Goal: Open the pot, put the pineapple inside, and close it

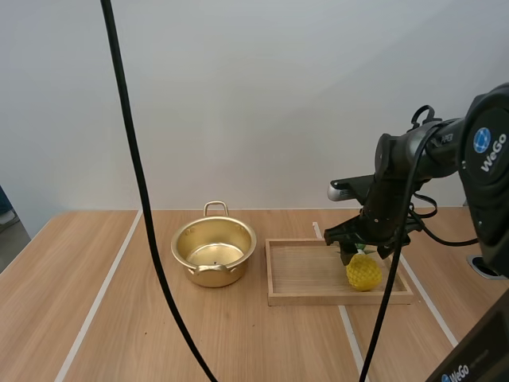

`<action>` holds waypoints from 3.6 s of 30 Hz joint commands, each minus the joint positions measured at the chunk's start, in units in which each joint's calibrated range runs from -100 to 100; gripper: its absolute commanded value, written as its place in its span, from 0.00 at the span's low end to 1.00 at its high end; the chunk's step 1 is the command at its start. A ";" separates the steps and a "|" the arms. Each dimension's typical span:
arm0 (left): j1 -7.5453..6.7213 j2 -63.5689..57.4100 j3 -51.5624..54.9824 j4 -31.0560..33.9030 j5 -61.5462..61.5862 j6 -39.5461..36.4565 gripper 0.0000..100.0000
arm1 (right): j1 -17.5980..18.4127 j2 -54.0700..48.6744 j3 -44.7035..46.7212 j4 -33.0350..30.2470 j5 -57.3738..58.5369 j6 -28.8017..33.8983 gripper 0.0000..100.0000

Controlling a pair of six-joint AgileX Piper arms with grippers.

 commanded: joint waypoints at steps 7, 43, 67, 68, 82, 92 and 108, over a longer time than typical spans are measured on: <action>0.00 -0.40 -0.51 -0.38 -2.01 -0.41 0.00 | -0.18 4.34 -0.33 0.09 -0.35 -0.67 1.00; 0.00 -0.40 -0.51 -0.38 -2.01 -0.41 0.00 | -0.18 8.00 -0.33 1.08 -11.92 -0.98 0.00; 0.00 -0.40 -0.51 -0.38 -2.01 -0.41 0.00 | -0.18 -43.32 -0.33 20.09 -18.96 -3.61 0.00; 0.00 -0.40 -0.51 -0.38 -2.01 -0.41 0.00 | -0.18 -45.42 -0.33 20.85 -18.52 -3.61 0.00; 0.00 -0.40 -0.51 -0.38 -2.01 -0.41 0.00 | 7.61 -52.79 -0.33 22.70 -16.76 -3.61 0.00; 0.00 -0.40 -0.51 -0.38 -2.01 -0.41 0.00 | 15.72 -52.79 -0.33 16.84 -18.76 -5.12 0.00; 0.00 -0.40 -0.51 -0.38 -2.01 -0.41 0.00 | 25.29 -41.91 -0.33 11.54 -25.99 -4.61 0.00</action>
